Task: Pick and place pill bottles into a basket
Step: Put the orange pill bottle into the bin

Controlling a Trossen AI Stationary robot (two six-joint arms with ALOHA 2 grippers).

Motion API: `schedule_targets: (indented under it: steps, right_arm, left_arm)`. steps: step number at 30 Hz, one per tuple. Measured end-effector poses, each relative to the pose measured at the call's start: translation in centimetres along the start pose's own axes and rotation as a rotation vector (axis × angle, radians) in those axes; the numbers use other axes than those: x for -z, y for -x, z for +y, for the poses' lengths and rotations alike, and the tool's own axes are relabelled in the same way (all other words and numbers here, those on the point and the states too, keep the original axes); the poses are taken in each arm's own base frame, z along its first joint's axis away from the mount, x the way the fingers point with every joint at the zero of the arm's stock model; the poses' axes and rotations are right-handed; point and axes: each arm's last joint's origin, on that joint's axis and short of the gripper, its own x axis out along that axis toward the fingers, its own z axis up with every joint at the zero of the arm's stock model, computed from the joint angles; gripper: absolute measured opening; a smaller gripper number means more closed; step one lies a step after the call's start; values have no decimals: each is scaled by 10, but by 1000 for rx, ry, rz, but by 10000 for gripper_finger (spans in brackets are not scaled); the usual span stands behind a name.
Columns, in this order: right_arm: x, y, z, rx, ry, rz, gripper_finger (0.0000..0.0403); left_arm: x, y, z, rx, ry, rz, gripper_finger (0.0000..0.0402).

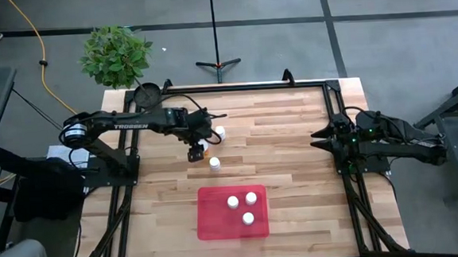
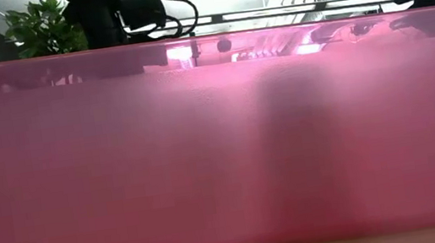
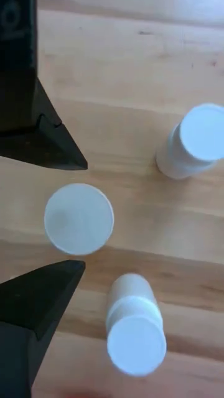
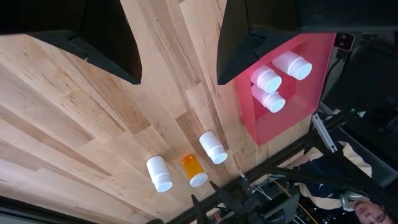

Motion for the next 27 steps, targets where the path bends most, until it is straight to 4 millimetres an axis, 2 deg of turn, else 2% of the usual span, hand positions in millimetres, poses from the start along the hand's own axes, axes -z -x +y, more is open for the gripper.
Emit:
schedule_targets:
  steps: [19, 27]
  right_arm:
    - [0, 0, 0, 1, 0, 1, 199]
    - [0, 0, 0, 7, 0, -2, 199]
  left_arm:
    - [-1, 0, 1, -28, 2, -5, 285]
    - [0, 0, 1, -28, 103, -4, 285]
